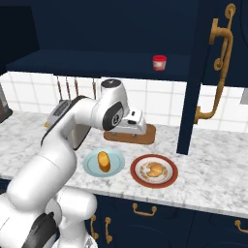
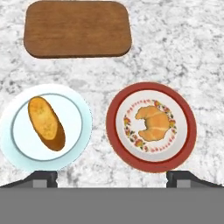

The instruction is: From the different types of pastries on the counter, select a croissant and place it on the cutting board. Then retrieve a jar of jam from the cabinet and place it alongside the croissant on the cutting board.

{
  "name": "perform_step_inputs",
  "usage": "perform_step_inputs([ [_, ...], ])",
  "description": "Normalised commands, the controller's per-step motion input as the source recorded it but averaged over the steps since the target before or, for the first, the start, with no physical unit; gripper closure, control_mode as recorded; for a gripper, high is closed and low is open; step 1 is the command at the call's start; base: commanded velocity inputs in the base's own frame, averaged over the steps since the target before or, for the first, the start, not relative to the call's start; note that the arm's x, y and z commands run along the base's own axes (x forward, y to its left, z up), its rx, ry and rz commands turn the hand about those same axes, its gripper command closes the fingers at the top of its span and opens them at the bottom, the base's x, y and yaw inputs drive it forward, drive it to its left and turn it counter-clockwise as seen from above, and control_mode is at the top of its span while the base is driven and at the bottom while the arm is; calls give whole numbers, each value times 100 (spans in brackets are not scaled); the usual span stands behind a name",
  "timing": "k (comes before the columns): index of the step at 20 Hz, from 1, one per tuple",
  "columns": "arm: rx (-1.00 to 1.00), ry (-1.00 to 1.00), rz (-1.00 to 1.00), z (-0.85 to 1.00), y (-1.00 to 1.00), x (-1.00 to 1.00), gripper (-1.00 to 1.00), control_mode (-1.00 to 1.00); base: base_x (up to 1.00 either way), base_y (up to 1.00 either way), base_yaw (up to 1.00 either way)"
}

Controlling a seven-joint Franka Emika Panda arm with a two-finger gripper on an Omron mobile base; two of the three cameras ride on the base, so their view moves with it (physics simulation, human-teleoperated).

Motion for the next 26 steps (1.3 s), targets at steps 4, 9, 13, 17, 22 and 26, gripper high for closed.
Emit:
perform_step_inputs([
  [4,-2,8,-14,-36,-54,17,-100,-100,0,0,0],
  [9,0,10,-8,-36,-53,15,-100,-100,0,0,0],
  [13,0,0,-2,-37,-33,19,-100,-100,0,0,0],
  [17,0,0,0,-30,-26,27,-100,-100,0,0,0],
  [22,0,0,0,-49,-25,15,-100,-100,0,0,0],
  [26,0,0,0,-50,-24,8,-100,-100,0,0,0],
])
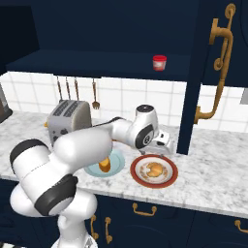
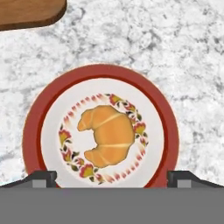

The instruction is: From the different types of pastries on the counter, select a croissant and place it on the cutting board. Then retrieve a jar of jam from the cabinet and place it alongside the croissant on the cutting board.

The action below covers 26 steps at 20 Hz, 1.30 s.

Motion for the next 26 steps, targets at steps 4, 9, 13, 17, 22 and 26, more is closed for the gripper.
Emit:
perform_step_inputs([
  [4,0,0,0,-49,-13,11,-100,-100,0,0,0],
  [9,0,1,0,-31,-6,1,-100,-100,0,0,0],
  [13,0,2,0,-27,0,0,-100,-100,0,0,0],
  [17,0,2,0,-28,0,5,-100,-100,0,0,0],
  [22,0,0,1,-19,-9,12,-100,-100,0,0,0],
  [26,0,0,3,-16,-29,19,-100,-100,0,0,0],
])
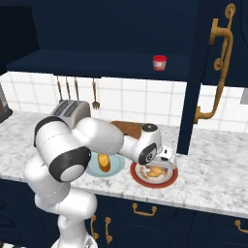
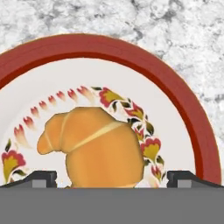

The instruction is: From the different types of pastries on the counter, select a croissant and place it on the cutting board. Then retrieve a jar of jam from the cabinet and place it alongside the croissant on the cutting board.

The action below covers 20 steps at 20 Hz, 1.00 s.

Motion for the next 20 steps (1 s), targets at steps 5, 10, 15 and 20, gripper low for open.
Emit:
perform_step_inputs([
  [5,0,0,4,-21,-18,18,-100,-100,0,0,0],
  [10,0,0,15,-20,2,9,100,-100,0,0,0],
  [15,12,9,18,-65,0,-17,100,-100,0,0,0],
  [20,5,6,2,70,-5,2,100,-100,0,0,0],
])
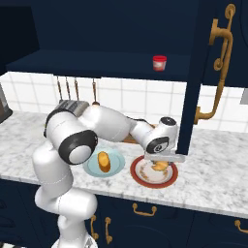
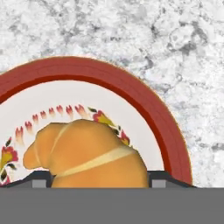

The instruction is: From the different types of pastries on the counter, select a croissant and place it on the cutting board. Then retrieve a jar of jam from the cabinet and place it alongside the croissant on the cutting board.

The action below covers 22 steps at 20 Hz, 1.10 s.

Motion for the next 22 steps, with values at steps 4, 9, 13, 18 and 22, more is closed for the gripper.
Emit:
perform_step_inputs([
  [4,-7,0,0,95,40,0,100,-100,0,0,0],
  [9,-6,-5,0,35,56,7,100,-100,0,0,0],
  [13,-2,-5,1,-6,46,36,100,-100,0,0,0],
  [18,-1,-3,1,3,17,59,100,-100,0,0,0],
  [22,0,-3,0,2,8,84,100,-100,0,0,0],
])
